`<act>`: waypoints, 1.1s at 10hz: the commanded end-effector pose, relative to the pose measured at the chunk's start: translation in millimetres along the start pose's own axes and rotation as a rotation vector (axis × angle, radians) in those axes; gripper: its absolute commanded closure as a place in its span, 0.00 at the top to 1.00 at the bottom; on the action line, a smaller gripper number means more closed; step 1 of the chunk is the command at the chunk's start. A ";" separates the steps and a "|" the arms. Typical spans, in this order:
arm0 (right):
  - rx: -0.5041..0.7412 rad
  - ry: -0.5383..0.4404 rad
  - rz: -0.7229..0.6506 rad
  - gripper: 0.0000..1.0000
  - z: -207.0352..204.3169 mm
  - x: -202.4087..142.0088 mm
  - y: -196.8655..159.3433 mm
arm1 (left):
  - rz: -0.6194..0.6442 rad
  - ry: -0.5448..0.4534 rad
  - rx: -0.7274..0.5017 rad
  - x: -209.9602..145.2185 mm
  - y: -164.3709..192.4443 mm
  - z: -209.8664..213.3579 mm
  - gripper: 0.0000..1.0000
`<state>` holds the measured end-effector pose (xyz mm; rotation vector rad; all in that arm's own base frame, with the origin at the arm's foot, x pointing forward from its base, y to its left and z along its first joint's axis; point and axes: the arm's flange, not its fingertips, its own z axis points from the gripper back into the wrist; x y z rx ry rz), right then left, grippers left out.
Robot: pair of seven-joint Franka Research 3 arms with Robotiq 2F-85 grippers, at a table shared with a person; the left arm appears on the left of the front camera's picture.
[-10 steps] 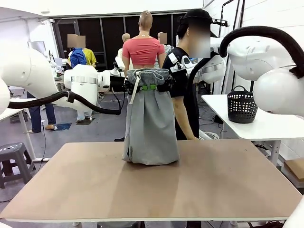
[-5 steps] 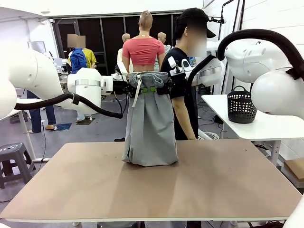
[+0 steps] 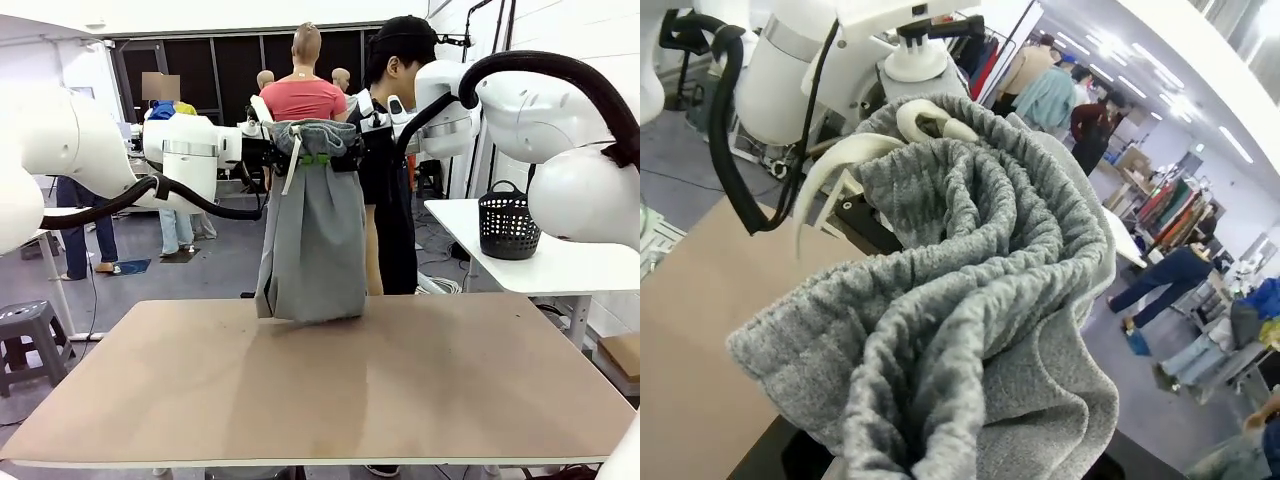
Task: Fold the training pants.
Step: Fold the Training pants in half.
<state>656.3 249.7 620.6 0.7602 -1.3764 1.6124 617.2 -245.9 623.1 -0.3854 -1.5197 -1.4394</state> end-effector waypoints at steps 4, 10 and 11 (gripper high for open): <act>0.105 0.001 -0.089 0.00 -37.1 -56.9 56.1 | 0.149 0.004 0.002 -64.9 -39.5 -2.3 0.00; 0.369 -0.055 -0.506 0.00 -39.2 -79.5 173.3 | 0.616 -0.011 -0.332 -79.9 -160.3 51.4 0.00; 0.400 -0.042 -0.554 0.00 -38.4 -87.9 190.9 | 0.669 -0.035 -0.354 -87.7 -178.9 52.8 0.00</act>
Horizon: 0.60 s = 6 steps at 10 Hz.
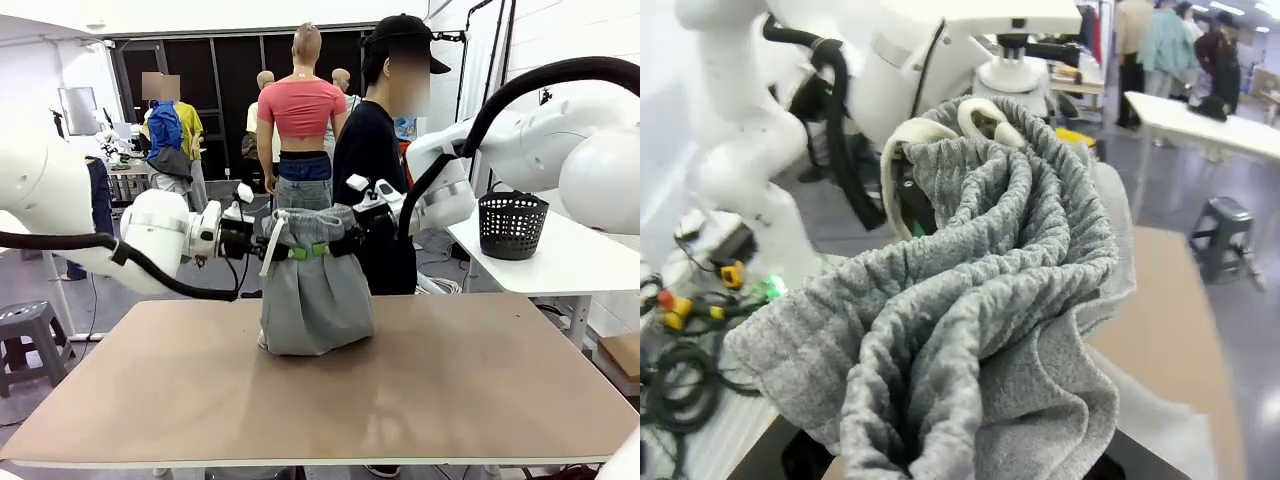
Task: Fold the training pants.
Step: Fold the Training pants in half.
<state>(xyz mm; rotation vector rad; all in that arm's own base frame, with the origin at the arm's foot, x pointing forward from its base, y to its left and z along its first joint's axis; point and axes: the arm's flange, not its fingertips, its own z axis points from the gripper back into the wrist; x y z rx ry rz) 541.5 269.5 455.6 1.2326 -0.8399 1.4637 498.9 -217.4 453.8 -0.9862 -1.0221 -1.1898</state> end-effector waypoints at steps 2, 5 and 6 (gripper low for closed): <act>0.089 -0.025 -0.152 0.00 -8.4 -35.7 37.9 | 0.122 -0.083 -0.031 -26.3 -21.0 2.1 0.00; 0.069 -0.025 -0.127 0.00 -13.9 -42.7 26.9 | 0.119 -0.035 -0.078 -44.8 -27.6 -10.0 0.00; 0.069 -0.025 -0.127 0.00 -13.9 -42.7 26.9 | 0.119 -0.035 -0.078 -44.8 -27.6 -10.0 0.00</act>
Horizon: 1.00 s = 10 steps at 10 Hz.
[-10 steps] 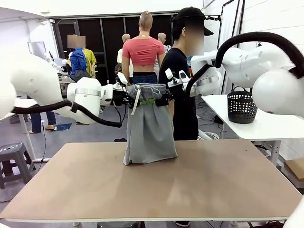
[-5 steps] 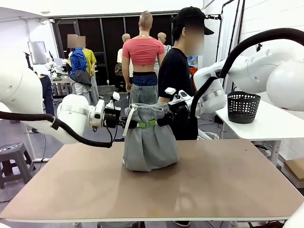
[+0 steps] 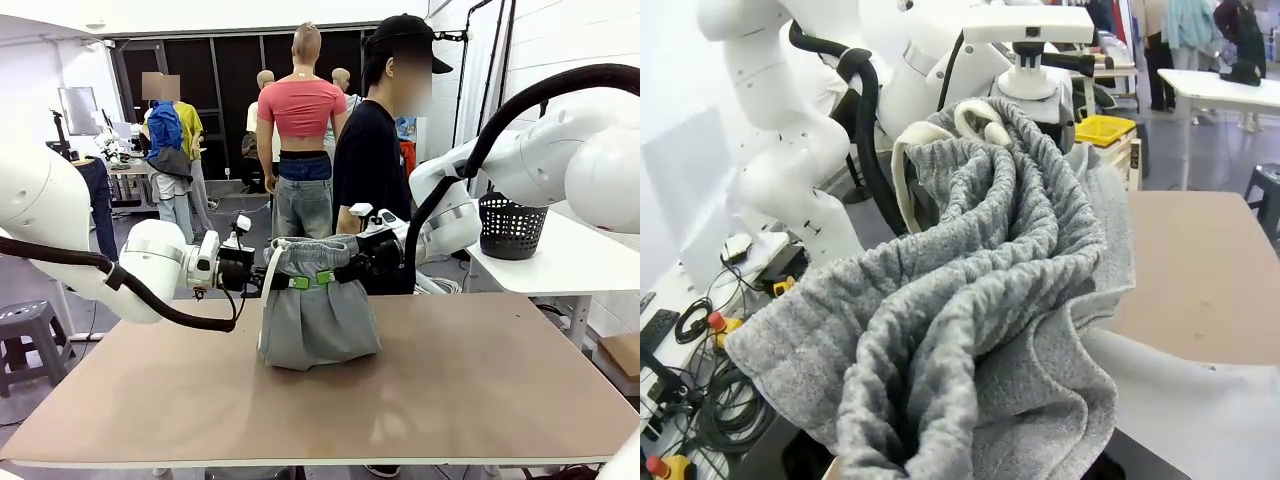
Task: Fold the training pants.
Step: Fold the Training pants in half.
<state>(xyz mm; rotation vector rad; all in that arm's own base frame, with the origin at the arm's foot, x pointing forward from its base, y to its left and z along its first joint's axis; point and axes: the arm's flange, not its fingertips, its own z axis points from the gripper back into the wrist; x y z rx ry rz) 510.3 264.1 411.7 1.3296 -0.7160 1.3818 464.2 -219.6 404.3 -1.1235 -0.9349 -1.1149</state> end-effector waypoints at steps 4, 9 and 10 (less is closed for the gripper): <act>0.031 -0.074 -0.062 0.00 0.6 -6.9 15.9 | 0.122 0.020 -0.028 -1.5 -22.8 5.5 0.00; 0.055 -0.103 -0.307 0.00 -21.0 -60.3 24.7 | 0.447 0.017 -0.099 -61.1 -21.2 -3.4 0.00; 0.048 -0.093 -0.349 0.00 -27.0 -69.5 17.9 | 0.478 0.012 -0.076 -73.7 -8.2 -7.9 0.00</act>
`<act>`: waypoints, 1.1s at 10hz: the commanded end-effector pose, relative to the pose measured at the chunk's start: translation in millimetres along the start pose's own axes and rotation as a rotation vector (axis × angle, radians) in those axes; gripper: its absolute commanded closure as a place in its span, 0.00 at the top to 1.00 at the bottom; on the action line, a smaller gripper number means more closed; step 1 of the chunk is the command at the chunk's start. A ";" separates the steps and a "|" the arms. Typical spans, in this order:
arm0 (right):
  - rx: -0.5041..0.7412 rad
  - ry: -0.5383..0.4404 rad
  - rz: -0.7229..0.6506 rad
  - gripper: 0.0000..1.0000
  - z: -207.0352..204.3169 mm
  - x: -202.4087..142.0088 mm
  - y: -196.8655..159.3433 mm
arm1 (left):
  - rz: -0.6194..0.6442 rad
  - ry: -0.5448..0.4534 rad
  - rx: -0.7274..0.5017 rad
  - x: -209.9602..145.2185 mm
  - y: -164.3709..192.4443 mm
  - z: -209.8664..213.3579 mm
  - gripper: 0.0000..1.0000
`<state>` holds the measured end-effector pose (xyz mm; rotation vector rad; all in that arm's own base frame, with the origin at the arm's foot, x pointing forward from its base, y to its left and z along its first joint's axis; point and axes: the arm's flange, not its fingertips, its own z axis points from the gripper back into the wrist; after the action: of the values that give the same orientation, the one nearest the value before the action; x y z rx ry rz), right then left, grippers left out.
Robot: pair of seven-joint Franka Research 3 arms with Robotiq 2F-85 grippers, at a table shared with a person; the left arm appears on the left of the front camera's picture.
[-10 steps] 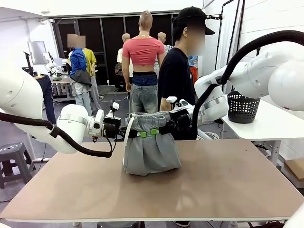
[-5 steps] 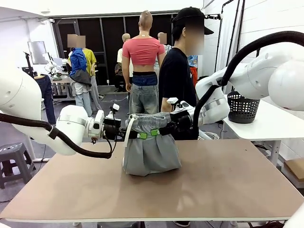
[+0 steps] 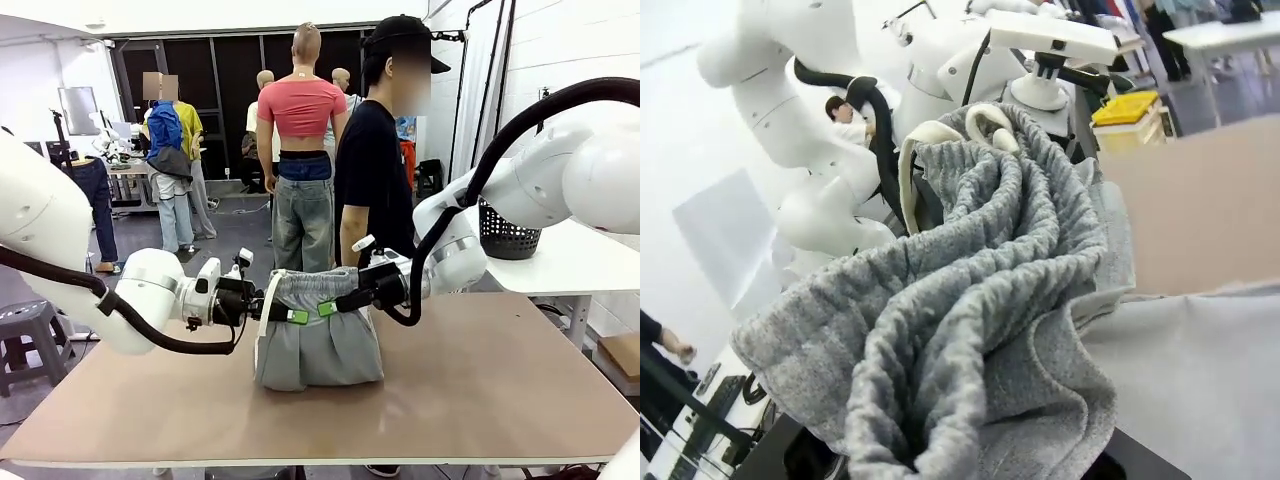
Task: Fold the training pants.
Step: Fold the Training pants in half.
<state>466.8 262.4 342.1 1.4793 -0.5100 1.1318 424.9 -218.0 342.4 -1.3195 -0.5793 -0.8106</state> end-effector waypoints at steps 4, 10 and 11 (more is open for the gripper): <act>-0.109 -0.027 -0.183 0.00 11.7 -11.0 -58.7 | 0.126 -0.096 0.105 6.2 84.9 7.9 0.00; -0.132 -0.043 -0.205 0.00 17.7 -13.2 -85.8 | 0.156 -0.103 0.057 -5.2 99.4 2.1 0.00; -0.132 -0.043 -0.205 0.00 17.7 -13.2 -85.8 | 0.156 -0.103 0.057 -5.2 99.4 2.1 0.00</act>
<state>543.3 266.1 287.0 1.4253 -0.4418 0.8945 502.1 -209.8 276.2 -1.3624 -0.5702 -0.6015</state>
